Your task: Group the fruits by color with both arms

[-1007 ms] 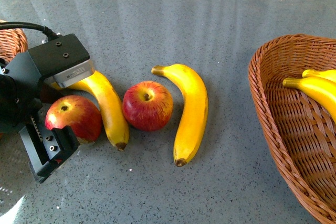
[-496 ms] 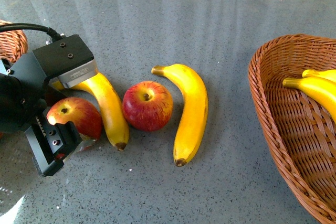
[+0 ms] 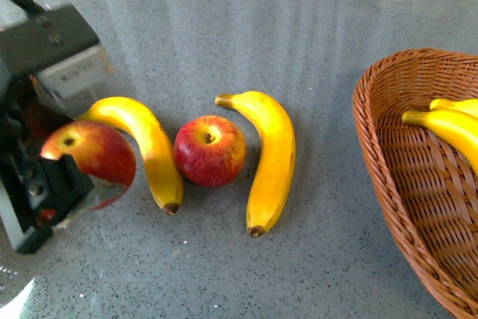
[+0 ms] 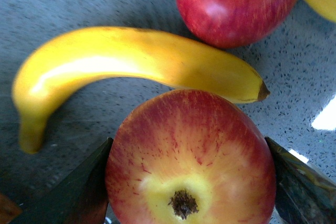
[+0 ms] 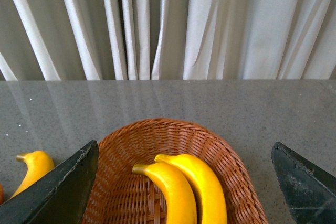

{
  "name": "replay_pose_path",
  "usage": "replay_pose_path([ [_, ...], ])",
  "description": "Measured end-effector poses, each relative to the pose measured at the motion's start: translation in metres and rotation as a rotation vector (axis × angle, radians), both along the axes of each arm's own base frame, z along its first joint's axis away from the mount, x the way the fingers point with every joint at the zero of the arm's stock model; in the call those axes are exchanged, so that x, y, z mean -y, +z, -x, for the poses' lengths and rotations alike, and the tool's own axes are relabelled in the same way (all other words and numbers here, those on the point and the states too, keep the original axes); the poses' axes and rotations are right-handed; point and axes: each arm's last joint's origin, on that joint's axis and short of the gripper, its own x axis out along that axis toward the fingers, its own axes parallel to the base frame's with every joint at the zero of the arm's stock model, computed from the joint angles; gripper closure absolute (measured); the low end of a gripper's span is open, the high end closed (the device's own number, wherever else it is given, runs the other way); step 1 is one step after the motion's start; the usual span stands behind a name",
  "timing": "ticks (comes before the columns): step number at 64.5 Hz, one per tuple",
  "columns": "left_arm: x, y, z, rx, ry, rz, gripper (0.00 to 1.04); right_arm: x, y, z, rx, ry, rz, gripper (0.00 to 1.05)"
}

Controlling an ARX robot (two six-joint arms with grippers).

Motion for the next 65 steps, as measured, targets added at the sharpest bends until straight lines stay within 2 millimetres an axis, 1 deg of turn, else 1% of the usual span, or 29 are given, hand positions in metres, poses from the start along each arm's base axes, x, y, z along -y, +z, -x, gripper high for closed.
replay_pose_path([
  [3, -0.005, 0.009, -0.001, 0.018, 0.021, 0.016, 0.33, 0.000, 0.000, 0.000, 0.000, 0.000, 0.000, 0.09],
  [5, -0.011, 0.021, -0.004, 0.040, 0.049, 0.036, 0.33, 0.000, 0.000, 0.000, 0.000, 0.000, 0.000, 0.09],
  [9, -0.020, 0.036, -0.010, 0.073, 0.091, 0.058, 0.33, 0.000, 0.000, 0.000, 0.000, 0.000, 0.000, 0.09],
  [11, -0.030, 0.050, -0.018, 0.112, 0.132, 0.074, 0.33, 0.000, 0.000, 0.000, 0.000, 0.000, 0.000, 0.09],
  [14, -0.042, 0.063, -0.028, 0.150, 0.185, 0.082, 0.33, 0.000, 0.000, 0.000, 0.000, 0.000, 0.000, 0.09],
  [15, -0.049, 0.068, -0.032, 0.167, 0.217, 0.082, 0.33, 0.000, 0.000, 0.000, 0.000, 0.000, 0.000, 0.09],
  [18, -0.068, 0.076, -0.045, 0.190, 0.296, 0.085, 0.34, 0.000, 0.000, 0.000, 0.000, 0.000, 0.000, 0.09],
  [21, -0.082, 0.079, -0.056, 0.196, 0.358, 0.088, 0.34, 0.000, 0.000, 0.000, 0.000, 0.000, 0.000, 0.09],
  [29, -0.116, 0.075, -0.075, 0.180, 0.501, 0.091, 0.34, 0.000, 0.000, 0.000, 0.000, 0.000, 0.000, 0.09],
  [36, -0.132, 0.064, -0.080, 0.146, 0.577, 0.086, 0.34, 0.000, 0.000, 0.000, 0.000, 0.000, 0.000, 0.09],
  [43, -0.136, 0.053, -0.084, 0.119, 0.611, 0.079, 0.34, 0.000, 0.000, 0.000, 0.000, 0.001, 0.000, 0.09],
  [50, -0.135, 0.041, -0.088, 0.081, 0.624, 0.078, 0.34, 0.000, 0.000, 0.000, 0.000, 0.000, 0.000, 0.09],
  [65, -0.133, 0.027, -0.091, 0.052, 0.640, 0.056, 0.34, 0.000, 0.000, 0.000, 0.000, 0.000, 0.000, 0.09],
])
